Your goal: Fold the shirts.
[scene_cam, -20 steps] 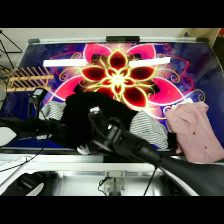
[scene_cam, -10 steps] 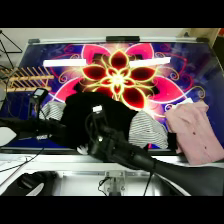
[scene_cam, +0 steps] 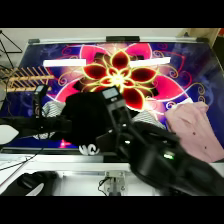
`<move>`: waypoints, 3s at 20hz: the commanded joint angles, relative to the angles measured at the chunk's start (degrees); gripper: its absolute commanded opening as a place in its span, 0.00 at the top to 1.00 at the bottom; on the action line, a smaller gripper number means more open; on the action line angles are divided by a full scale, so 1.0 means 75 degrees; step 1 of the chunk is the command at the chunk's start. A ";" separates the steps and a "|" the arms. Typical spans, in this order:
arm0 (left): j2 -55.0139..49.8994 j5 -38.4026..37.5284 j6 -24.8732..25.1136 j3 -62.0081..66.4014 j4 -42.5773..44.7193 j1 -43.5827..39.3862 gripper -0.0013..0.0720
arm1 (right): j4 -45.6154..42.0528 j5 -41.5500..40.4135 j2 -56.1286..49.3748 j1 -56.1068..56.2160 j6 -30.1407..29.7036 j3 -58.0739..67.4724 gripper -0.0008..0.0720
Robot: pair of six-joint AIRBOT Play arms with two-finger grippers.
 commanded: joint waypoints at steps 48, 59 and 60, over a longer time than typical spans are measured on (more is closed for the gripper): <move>-0.7755 -0.1075 0.5281 0.5875 0.2279 0.8192 0.06 | 0.2177 -0.0825 -0.1746 -0.1437 -0.1454 -0.0286 0.90; -0.8469 -0.0985 0.5616 0.5872 0.1941 0.8189 0.15 | 0.2055 -0.0825 -0.1746 -0.1437 -0.1460 -0.0286 0.90; -0.8533 -0.1049 0.5613 0.5872 0.1938 0.8186 0.15 | 0.2040 -0.0825 -0.1746 -0.1437 -0.1460 -0.0286 0.90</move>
